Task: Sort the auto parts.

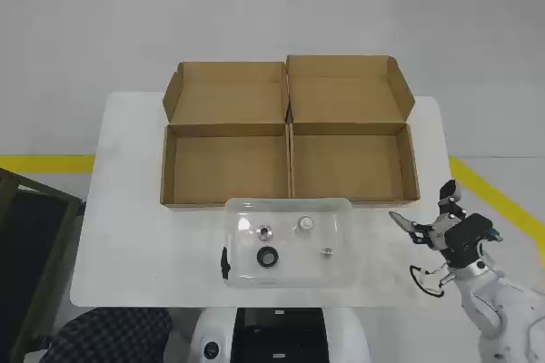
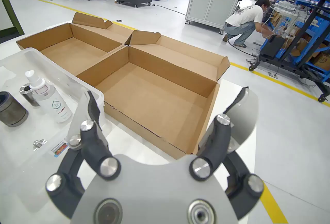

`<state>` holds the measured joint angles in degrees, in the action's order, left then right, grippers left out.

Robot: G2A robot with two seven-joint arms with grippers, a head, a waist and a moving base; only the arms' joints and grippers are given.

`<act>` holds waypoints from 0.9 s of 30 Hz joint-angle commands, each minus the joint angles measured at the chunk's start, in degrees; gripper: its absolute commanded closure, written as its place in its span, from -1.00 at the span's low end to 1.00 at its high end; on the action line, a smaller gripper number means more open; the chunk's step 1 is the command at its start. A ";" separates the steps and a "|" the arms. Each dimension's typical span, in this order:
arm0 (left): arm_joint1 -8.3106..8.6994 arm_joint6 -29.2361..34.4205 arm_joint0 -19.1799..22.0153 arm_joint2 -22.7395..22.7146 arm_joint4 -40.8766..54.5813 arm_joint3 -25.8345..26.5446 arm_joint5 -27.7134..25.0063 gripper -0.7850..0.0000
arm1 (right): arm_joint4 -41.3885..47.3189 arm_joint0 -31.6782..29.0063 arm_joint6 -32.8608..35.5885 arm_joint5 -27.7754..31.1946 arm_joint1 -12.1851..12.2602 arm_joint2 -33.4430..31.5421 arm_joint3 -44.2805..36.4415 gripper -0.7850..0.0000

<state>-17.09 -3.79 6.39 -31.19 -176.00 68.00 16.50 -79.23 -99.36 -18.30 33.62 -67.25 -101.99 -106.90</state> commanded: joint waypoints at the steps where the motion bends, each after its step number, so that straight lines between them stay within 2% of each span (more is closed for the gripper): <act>1: 0.00 0.00 0.00 0.00 0.00 0.00 0.00 -1.00 | 0.00 0.00 0.00 0.00 0.00 0.00 0.00 -1.00; 14: 0.00 0.00 0.00 0.00 0.00 0.00 0.00 -1.00 | 0.00 0.03 0.20 -0.15 -0.01 0.07 -0.02 -1.00; 16: 0.00 0.00 0.00 0.00 0.00 0.00 0.00 -1.00 | -0.07 0.28 1.71 -0.60 -0.03 0.87 -0.64 -1.00; 27: 0.00 0.00 0.00 0.00 0.00 0.00 0.00 -1.00 | -2.93 2.86 11.65 5.79 0.49 7.27 -7.64 -1.00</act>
<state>-17.09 -3.79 6.39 -31.19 -176.00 68.00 16.50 -81.95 -96.62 -7.50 38.99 -66.79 -95.24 -113.87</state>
